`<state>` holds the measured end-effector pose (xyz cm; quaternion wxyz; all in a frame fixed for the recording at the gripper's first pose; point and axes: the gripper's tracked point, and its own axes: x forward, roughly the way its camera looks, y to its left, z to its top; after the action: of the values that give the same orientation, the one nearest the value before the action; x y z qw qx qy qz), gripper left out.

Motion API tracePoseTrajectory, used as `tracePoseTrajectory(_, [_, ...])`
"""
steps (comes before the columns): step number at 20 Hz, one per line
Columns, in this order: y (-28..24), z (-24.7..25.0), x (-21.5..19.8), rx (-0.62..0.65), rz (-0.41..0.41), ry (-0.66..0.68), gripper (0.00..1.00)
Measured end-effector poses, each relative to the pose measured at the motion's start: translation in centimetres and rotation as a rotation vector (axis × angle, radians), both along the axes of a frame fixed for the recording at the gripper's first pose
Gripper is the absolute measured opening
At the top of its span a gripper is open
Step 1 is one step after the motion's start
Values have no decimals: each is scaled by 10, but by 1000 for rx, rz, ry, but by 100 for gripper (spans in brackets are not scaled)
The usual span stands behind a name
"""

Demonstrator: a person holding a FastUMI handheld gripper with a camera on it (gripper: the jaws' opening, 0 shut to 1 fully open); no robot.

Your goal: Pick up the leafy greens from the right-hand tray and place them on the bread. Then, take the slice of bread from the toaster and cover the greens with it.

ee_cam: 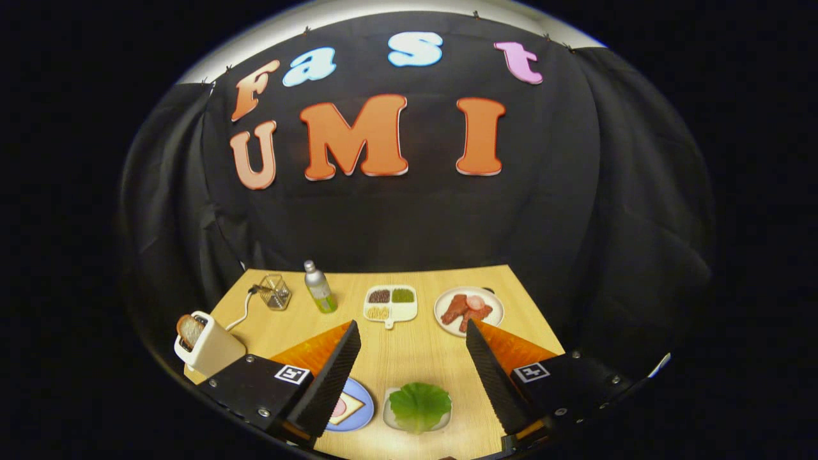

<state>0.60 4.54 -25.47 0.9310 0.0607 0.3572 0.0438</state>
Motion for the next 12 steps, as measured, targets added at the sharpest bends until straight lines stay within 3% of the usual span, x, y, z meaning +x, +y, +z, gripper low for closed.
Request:
tracePoseTrajectory(9, [15,-129,-45,46,92,350,97])
tracePoseTrajectory(12, [28,-167,-79,85,164,527,96])
